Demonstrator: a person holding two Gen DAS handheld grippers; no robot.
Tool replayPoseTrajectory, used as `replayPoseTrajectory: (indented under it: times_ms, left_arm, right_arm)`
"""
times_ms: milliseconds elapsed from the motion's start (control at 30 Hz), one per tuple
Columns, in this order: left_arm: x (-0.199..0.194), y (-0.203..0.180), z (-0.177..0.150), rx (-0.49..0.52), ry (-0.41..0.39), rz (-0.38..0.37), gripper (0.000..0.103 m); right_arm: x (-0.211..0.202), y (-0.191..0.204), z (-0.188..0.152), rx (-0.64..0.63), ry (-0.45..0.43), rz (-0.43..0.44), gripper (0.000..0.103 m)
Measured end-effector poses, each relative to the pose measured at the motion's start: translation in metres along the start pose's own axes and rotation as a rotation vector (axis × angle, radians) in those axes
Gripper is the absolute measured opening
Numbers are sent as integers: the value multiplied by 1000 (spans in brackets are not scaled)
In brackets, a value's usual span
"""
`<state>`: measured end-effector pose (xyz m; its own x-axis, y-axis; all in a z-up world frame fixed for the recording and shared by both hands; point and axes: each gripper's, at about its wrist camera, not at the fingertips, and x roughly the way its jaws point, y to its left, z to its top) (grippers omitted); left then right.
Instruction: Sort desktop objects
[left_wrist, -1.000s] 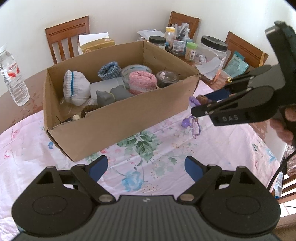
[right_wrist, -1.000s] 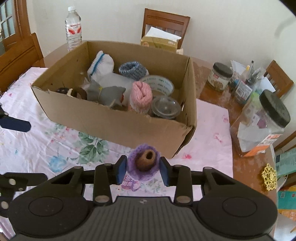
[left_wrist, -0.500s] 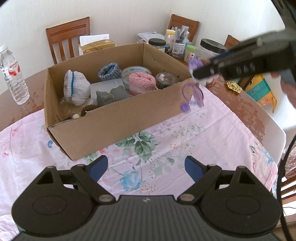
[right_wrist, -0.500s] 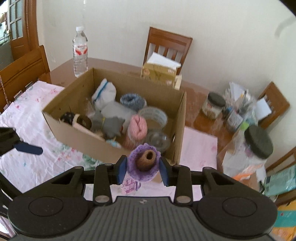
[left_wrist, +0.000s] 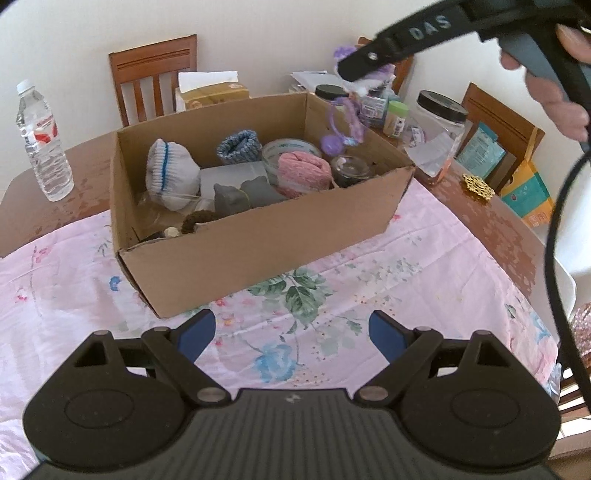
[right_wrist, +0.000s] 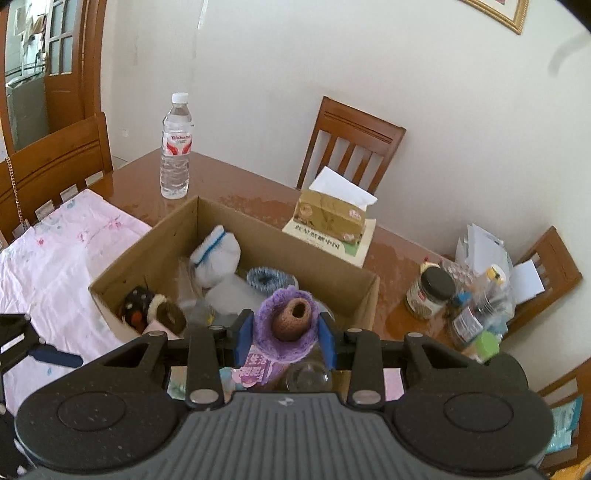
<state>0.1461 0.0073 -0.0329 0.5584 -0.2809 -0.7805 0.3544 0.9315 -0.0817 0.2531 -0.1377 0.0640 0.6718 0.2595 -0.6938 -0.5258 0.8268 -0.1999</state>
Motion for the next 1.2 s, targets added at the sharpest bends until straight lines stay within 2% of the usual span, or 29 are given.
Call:
replayPoseTrajectory:
  times_ms: [33,100,133,167,333,567,833,1067,1200]
  left_arm:
    - [-1,1,0,-3,0,4,90]
    - [-1,3,0,-9,2,13,90]
    - [-1,4,-1,-12,3,17,90]
    - [-1,5,-1,-14,4,21,90]
    - [-1,11,-2,-31,11,50,90]
    - [-2,14,1,-49,-1,66,90]
    - [-5,14,5,-48,-23,101,90]
    - [-10,15,4,-57,-33,131,90]
    - [-12,13,3,-54,-33,156,91]
  right_arm:
    - [3,1,3,1,-2,2,44]
    - [6,2,5,5,-6,4,56]
    - [7,3,5,9,-13,8,68]
    - [7,4,5,14,-22,13,75]
    - [11,7,2,24,-13,30,77]
    - [8,1,-7,72,4,38,89]
    - [2,-8,-16,138,33,33,94]
    - [-2,-13,-30,204,91,44,99]
    - [2,-10,-45,242,164,55,100]
